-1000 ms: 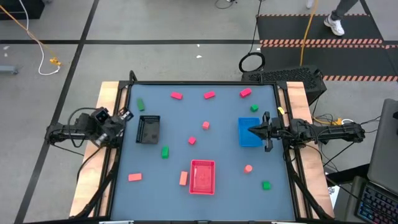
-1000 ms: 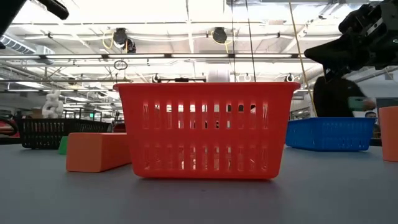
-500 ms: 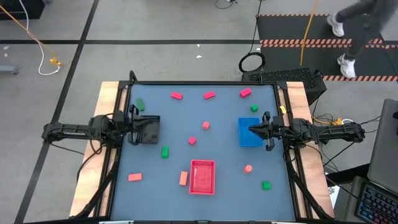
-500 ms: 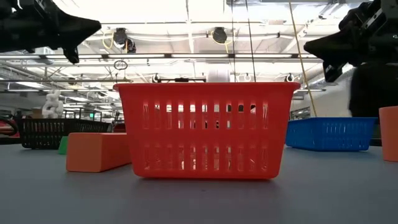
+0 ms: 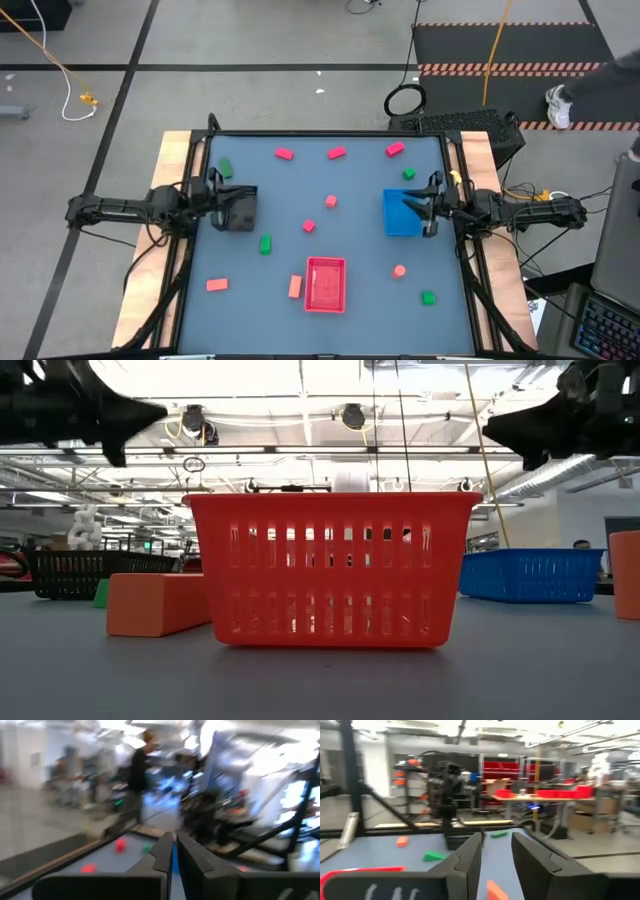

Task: Sort & place blocks by color
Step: Put the green block into the black bin

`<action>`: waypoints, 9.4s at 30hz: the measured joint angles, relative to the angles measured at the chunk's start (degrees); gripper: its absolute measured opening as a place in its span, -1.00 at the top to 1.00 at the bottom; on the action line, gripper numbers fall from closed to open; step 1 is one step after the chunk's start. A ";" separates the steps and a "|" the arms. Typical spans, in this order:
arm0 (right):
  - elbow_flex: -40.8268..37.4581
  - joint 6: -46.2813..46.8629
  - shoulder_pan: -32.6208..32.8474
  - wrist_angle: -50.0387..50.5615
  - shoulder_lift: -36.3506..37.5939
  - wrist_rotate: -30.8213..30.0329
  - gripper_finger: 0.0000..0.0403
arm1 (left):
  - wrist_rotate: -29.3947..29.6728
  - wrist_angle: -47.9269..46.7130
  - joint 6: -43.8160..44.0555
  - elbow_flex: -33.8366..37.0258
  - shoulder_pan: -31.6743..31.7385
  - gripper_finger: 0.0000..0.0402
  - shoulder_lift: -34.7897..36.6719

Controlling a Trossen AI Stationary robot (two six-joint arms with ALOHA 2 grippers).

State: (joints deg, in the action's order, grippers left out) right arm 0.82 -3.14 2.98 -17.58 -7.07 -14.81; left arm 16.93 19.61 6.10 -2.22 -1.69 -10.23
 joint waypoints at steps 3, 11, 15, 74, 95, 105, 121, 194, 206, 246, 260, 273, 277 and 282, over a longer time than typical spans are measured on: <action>0.00 -0.85 -0.02 -3.41 0.04 -0.35 0.47 | 4.82 -2.18 -1.20 -0.70 0.01 0.87 -1.77; 0.42 1.59 -0.02 -3.21 -1.15 -3.39 0.46 | 15.80 -28.14 2.11 -21.35 0.15 0.59 -15.55; 0.42 2.58 0.00 -2.85 -3.43 -4.82 0.46 | 24.16 -42.45 10.26 -33.61 0.75 0.38 -26.74; 2.34 11.45 0.11 -12.20 -8.00 -7.75 -0.26 | -7.30 -79.47 29.62 -55.52 55.14 -0.36 -76.03; 2.38 10.98 0.13 -10.75 -8.02 -5.98 -0.26 | -3.16 -73.43 29.64 -55.56 58.27 -0.36 -89.77; 2.40 12.96 0.13 -10.67 -8.02 -5.94 -0.26 | -3.83 -73.30 30.47 -55.54 57.79 0.19 -89.77; 2.40 12.69 0.13 -10.92 -8.00 -5.90 -0.26 | -6.55 -73.15 27.22 -54.62 54.41 0.95 -88.36; 2.43 15.06 0.11 -10.04 -7.98 -5.92 -0.26 | -8.89 -97.18 39.36 -64.70 17.67 0.47 -75.16; 2.43 14.48 0.11 -10.03 -7.99 -5.79 -0.26 | -11.34 -97.46 43.15 -58.97 17.16 -0.63 -75.19; 2.43 2.59 0.09 -18.21 -7.96 -9.12 -0.26 | -17.27 -78.86 85.09 -66.27 -11.95 -0.28 -92.25; 2.43 4.09 0.11 -18.61 -7.96 -7.41 -0.26 | -18.99 -78.75 95.97 -61.92 -11.96 -0.28 -93.64; 2.43 5.30 0.11 -18.65 -7.93 -7.39 -0.26 | -18.27 -73.13 96.41 -58.58 -10.58 -0.28 -93.33; 2.43 5.44 0.11 -18.31 -7.96 -7.39 -0.26 | -16.87 -72.32 95.05 -58.53 -10.36 -0.28 -93.36; 2.43 6.26 0.11 -17.75 -7.96 -7.37 -0.26 | -15.31 -71.33 94.93 -58.53 -10.27 -0.09 -93.42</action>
State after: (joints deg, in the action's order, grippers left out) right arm 3.25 3.12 3.09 -35.33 -15.03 -22.17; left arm 1.61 -51.73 101.03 -60.75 -11.97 -103.66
